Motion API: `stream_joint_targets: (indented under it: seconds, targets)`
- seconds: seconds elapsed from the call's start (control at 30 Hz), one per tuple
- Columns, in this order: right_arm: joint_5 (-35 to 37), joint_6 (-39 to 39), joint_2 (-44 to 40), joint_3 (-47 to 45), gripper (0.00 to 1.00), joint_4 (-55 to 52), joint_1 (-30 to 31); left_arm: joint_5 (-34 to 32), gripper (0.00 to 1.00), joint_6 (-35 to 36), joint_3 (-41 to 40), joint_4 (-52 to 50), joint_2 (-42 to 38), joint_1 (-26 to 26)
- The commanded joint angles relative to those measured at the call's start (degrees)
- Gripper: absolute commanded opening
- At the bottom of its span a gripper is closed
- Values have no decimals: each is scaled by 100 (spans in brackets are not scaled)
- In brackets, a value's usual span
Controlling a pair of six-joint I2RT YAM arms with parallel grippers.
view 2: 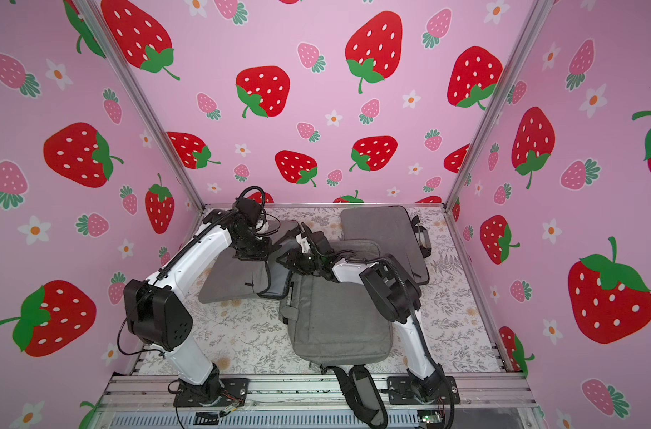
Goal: Open the zippered laptop bag and take out the laptop
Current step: Open the bag flap on the zippered laptop bag, then take out the laptop from the zippered laptop bag.
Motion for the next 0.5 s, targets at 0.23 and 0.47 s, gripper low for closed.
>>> stream_joint_targets:
  seconds: [0.23, 0.47]
  targets:
    - [409, 350, 1334, 1786, 54, -965, 162, 269, 0, 182, 286, 252, -425, 68]
    - [511, 621, 2042, 2815, 59, -1250, 334, 411, 0, 344, 277, 319, -446, 67]
